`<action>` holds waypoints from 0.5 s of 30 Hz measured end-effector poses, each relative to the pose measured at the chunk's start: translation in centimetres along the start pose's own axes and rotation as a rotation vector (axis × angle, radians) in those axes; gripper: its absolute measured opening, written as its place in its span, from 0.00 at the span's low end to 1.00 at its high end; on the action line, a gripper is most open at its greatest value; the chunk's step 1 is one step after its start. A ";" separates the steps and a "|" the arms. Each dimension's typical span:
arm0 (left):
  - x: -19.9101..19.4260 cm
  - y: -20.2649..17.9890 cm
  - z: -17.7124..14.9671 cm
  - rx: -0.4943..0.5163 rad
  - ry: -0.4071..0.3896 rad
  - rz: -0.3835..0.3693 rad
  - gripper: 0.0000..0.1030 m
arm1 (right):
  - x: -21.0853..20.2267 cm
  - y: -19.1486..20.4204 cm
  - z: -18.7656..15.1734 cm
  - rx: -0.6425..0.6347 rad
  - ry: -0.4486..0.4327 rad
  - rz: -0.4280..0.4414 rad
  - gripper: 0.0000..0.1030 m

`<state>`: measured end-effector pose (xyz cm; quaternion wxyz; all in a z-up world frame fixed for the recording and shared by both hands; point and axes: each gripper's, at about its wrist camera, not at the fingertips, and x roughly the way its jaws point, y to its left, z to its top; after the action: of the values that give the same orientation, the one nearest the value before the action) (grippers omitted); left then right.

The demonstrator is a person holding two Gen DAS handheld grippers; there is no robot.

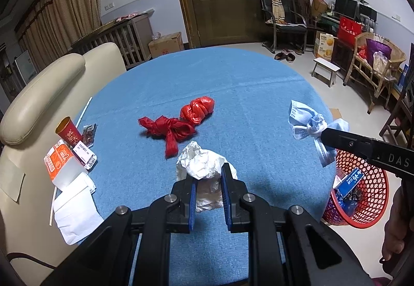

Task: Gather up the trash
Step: 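Carry the face mask and tissue over the red basket with both tools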

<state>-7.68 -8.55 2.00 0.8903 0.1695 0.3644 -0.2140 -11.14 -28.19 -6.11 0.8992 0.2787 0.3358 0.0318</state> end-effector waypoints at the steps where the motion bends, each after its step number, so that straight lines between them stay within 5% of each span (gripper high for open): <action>1: 0.0 -0.1 0.0 0.003 0.000 0.001 0.18 | -0.1 -0.1 0.0 0.001 -0.001 -0.001 0.29; 15: -0.3 -2.0 0.3 0.042 -0.003 -0.008 0.18 | -1.1 -1.7 -0.4 0.030 -0.009 -0.011 0.29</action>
<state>-8.67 -10.31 2.11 0.8862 0.1865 0.3594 -0.2254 -12.44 -29.72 -6.56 0.8966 0.2906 0.3336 0.0204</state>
